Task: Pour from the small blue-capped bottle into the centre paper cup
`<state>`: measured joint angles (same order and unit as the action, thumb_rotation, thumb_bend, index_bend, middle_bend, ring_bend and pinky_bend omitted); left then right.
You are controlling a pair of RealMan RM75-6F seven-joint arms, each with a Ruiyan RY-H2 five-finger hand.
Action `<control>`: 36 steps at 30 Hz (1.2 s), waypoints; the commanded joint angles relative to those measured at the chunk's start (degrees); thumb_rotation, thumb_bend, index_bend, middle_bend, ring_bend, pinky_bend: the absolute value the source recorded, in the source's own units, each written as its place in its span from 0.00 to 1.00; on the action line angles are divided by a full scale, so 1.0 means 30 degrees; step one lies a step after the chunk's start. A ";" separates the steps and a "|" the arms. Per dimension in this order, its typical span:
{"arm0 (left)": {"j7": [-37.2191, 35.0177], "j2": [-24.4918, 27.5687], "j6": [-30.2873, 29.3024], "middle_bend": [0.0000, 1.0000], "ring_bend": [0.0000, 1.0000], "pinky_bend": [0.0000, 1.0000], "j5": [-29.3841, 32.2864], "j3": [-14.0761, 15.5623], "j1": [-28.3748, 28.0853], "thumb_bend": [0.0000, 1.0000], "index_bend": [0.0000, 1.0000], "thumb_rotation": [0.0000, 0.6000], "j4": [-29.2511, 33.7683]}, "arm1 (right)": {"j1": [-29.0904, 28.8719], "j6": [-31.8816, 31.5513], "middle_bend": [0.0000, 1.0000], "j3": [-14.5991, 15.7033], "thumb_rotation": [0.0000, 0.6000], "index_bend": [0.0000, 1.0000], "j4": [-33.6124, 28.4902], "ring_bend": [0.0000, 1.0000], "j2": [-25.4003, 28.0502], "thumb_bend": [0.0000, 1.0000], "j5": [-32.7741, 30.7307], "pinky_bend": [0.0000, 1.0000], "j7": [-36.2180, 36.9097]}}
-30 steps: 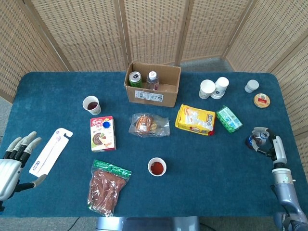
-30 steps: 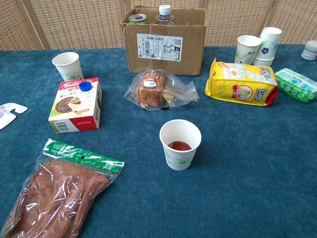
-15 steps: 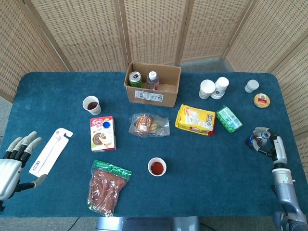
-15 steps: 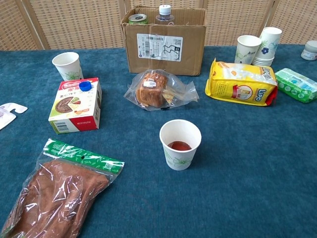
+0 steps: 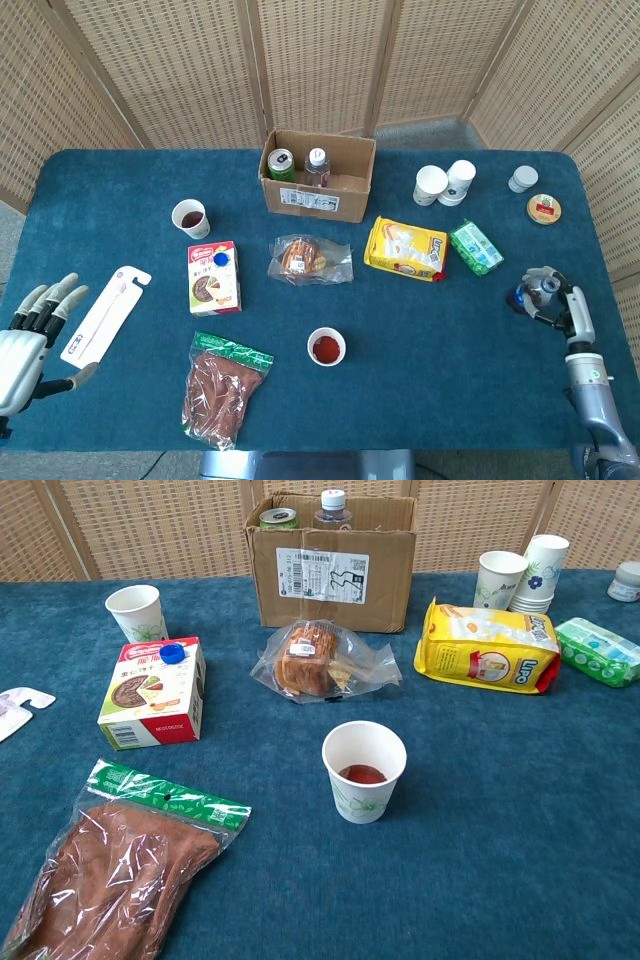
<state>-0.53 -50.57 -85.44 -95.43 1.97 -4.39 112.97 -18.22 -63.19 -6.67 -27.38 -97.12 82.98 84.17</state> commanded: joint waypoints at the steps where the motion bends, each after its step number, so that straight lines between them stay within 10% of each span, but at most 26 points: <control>1: -0.0003 0.0009 -0.0026 0.00 0.00 0.00 -0.0002 0.0000 0.0012 0.25 0.00 1.00 -0.0003 | 0.0008 -0.0149 0.29 0.0165 1.00 0.31 0.0264 0.04 -0.0101 0.86 0.0183 0.32 0.0301; 36: -0.0269 0.0109 -0.0143 0.00 0.00 0.00 -0.0028 -0.0025 0.0033 0.25 0.00 1.00 -0.0120 | 0.0014 -0.0964 0.00 0.0822 1.00 0.09 0.1228 0.00 -0.0436 0.24 0.0750 0.06 0.0106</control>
<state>-1.34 -50.24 -85.86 -95.52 1.89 -4.30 112.60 -18.17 -66.13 -4.18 -23.63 -98.45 85.28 84.57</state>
